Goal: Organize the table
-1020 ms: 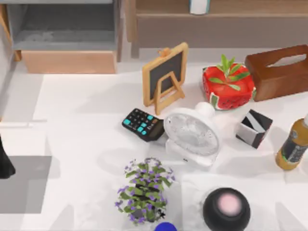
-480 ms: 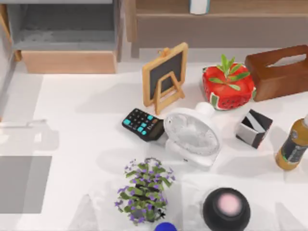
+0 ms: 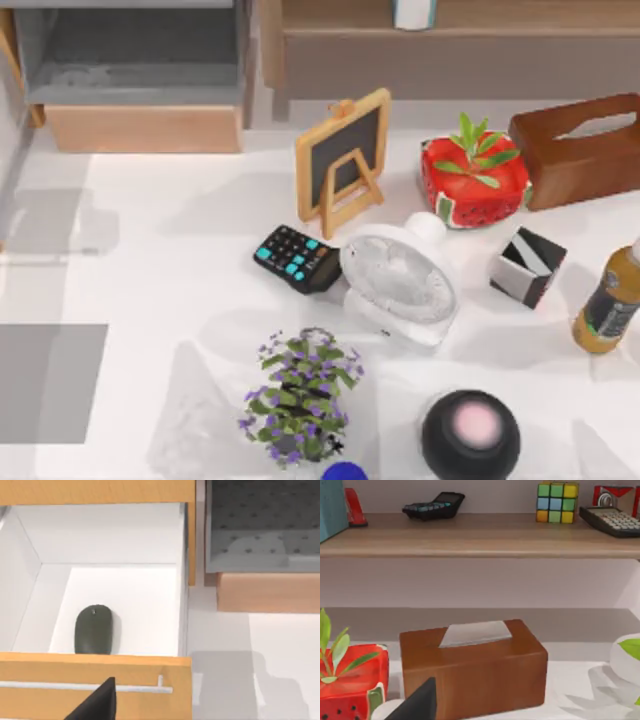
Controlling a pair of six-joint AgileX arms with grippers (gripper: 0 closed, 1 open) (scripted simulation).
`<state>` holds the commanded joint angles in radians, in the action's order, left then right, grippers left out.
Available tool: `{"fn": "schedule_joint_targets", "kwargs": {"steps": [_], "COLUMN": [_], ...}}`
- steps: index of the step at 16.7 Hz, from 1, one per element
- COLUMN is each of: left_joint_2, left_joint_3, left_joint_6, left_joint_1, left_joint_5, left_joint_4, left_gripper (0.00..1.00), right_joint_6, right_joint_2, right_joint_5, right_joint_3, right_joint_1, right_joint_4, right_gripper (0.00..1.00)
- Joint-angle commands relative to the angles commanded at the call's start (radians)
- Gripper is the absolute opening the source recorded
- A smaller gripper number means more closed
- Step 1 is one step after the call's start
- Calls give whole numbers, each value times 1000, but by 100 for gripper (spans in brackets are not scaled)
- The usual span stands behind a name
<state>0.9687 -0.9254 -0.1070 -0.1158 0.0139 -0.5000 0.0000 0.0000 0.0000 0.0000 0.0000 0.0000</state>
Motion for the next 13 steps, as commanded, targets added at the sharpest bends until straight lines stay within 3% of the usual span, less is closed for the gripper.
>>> {"fn": "schedule_joint_targets", "kwargs": {"steps": [13], "left_joint_2": [700], "left_joint_3": [-653], "left_joint_6": [-65], "left_joint_1": [-90], "left_joint_5": [9], "left_joint_4": [-365], "left_gripper": [100], "right_joint_6": [0], "right_joint_2": [0], "right_joint_5": [0], "right_joint_3": [0], "right_joint_1": [0], "right_joint_4": [0], "right_gripper": [100]}}
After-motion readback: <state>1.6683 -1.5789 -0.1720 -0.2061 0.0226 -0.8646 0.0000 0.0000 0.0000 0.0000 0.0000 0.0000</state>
